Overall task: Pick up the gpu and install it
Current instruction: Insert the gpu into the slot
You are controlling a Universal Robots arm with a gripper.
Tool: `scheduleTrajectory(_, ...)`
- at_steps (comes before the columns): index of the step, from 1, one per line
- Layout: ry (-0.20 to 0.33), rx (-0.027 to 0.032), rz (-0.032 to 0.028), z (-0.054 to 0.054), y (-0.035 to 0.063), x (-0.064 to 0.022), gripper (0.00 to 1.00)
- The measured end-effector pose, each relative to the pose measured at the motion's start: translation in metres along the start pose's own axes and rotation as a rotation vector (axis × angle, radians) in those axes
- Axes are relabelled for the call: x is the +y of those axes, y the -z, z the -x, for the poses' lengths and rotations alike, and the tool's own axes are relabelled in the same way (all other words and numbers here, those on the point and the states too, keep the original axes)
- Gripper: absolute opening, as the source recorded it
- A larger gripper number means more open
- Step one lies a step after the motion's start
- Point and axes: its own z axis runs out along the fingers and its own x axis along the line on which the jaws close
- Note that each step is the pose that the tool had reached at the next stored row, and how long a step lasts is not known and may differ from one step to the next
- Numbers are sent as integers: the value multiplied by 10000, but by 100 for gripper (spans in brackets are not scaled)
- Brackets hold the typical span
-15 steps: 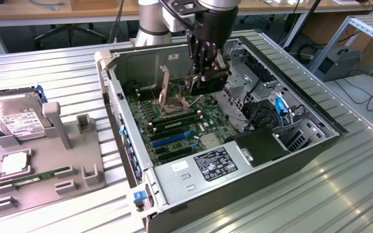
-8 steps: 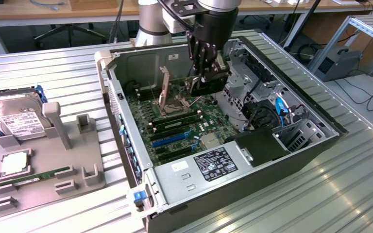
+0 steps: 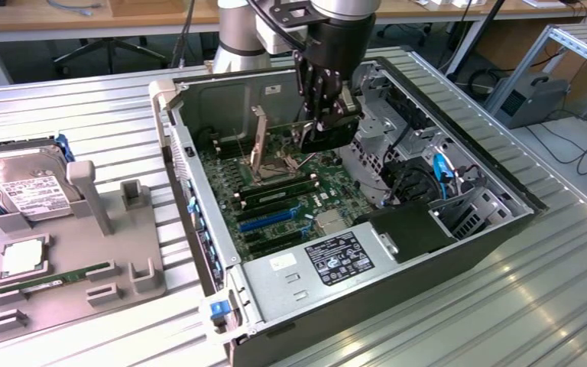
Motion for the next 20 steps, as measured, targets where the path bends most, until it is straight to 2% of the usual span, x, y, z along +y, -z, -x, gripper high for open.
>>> scheduleTrajectory(20, 0, 0, 0, -62, -56, 6, 27)
